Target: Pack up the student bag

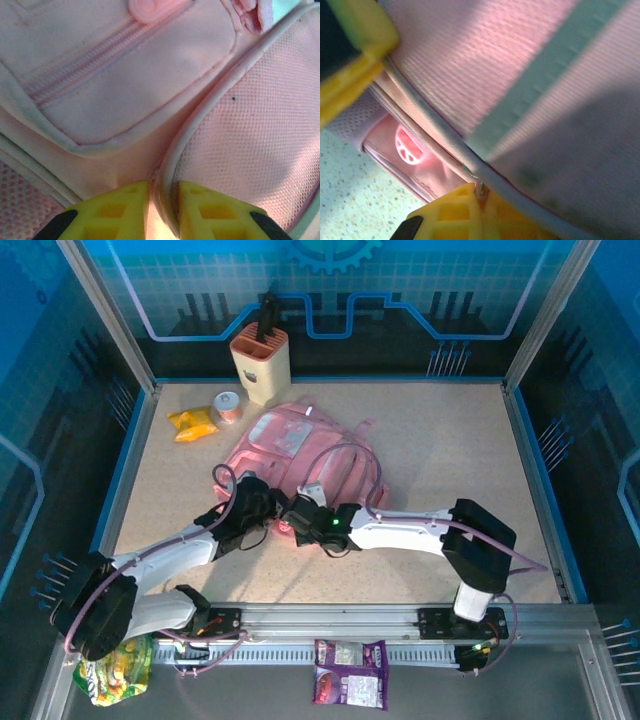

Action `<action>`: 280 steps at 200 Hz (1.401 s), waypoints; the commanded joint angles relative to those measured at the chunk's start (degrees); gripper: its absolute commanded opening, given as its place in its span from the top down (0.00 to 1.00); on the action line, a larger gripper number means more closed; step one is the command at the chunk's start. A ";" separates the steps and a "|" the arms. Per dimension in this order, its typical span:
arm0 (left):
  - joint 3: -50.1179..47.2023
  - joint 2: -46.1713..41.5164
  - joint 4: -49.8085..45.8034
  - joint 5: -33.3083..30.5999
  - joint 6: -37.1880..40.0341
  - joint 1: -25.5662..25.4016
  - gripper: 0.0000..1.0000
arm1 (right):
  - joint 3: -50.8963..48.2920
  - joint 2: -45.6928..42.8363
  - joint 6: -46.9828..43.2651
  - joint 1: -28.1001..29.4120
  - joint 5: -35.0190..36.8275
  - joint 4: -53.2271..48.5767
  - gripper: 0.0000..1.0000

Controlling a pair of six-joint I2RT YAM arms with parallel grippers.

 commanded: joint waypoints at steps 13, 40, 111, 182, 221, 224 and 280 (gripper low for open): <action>1.67 1.47 -4.53 -7.79 0.85 0.60 0.80 | -5.56 -6.93 -0.17 -0.42 5.64 -3.38 1.00; 3.37 0.30 -7.90 -9.69 3.39 0.72 0.80 | -7.74 -10.70 -2.06 -1.74 8.63 -6.52 1.00; 0.69 -10.93 -6.54 -9.84 -4.84 -8.15 0.49 | -11.93 -15.79 -11.29 -2.66 0.40 3.41 1.00; 0.58 -1.48 7.94 -13.89 -21.85 -18.05 0.42 | -14.33 -16.01 -11.74 -4.20 -3.19 6.72 1.00; 2.75 5.88 10.84 -15.05 -27.19 -18.35 0.48 | -15.51 -16.28 -12.09 -4.86 -3.95 7.79 1.00; 2.74 6.35 11.46 -15.23 -27.45 -18.35 0.49 | -15.58 -16.35 -12.10 -4.93 -3.87 7.90 1.00; 5.38 7.51 2.06 -18.65 -28.32 -18.26 0.91 | -15.81 -17.66 -13.39 -7.85 -0.01 6.11 1.00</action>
